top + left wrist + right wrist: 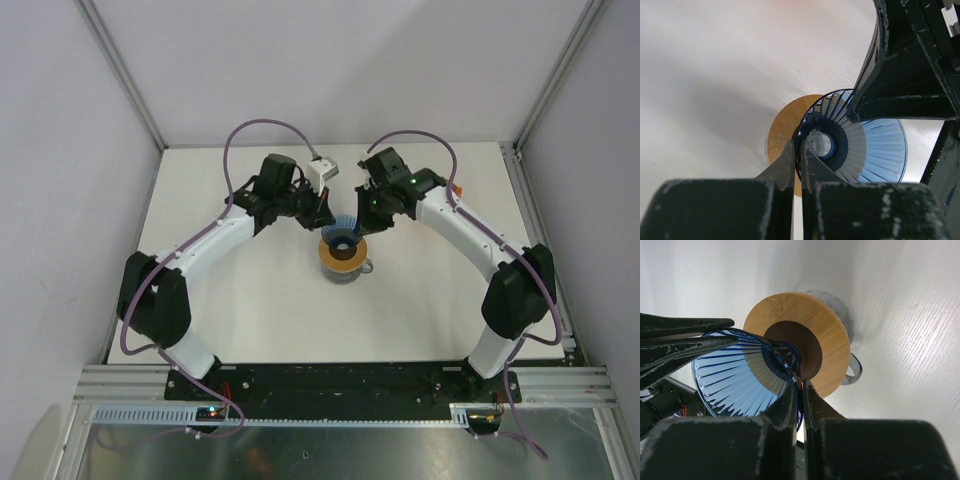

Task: Place the coffee filter in the dripper

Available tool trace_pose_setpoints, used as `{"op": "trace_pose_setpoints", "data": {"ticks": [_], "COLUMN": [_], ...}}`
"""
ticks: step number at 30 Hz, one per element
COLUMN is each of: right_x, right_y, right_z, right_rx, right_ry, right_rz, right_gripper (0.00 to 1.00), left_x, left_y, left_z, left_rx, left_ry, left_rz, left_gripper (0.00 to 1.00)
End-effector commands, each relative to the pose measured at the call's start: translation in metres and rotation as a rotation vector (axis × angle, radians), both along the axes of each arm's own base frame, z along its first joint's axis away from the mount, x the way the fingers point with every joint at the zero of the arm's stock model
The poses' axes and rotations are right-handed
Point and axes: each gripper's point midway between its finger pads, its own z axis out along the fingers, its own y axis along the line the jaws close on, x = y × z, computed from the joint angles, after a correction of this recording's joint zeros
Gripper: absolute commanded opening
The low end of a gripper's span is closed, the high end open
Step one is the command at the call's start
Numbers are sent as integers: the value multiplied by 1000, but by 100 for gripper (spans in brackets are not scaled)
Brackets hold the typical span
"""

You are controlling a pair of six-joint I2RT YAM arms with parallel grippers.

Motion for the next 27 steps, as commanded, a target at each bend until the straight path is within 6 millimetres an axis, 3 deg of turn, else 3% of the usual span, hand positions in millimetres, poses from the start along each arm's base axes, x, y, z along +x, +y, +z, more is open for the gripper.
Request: {"op": "trace_pose_setpoints", "data": {"ticks": [1, 10, 18, 27], "right_x": [-7, -7, 1, 9], "right_y": [-9, -10, -3, 0], "right_z": [-44, -47, -24, -8], "right_rx": [-98, -97, -57, -29], "right_ry": [43, 32, -25, -58], "right_rz": [33, 28, 34, 29], "right_gripper": [0, 0, 0, 0], "left_x": [-65, -65, -54, -42], "left_y": [34, 33, 16, 9], "left_z": [-105, -102, -61, -30], "left_rx": [263, 251, 153, 105], "left_ry": [336, 320, 270, 213], "left_rz": [-26, -32, -41, -24], "left_gripper": [0, 0, 0, 19]}}
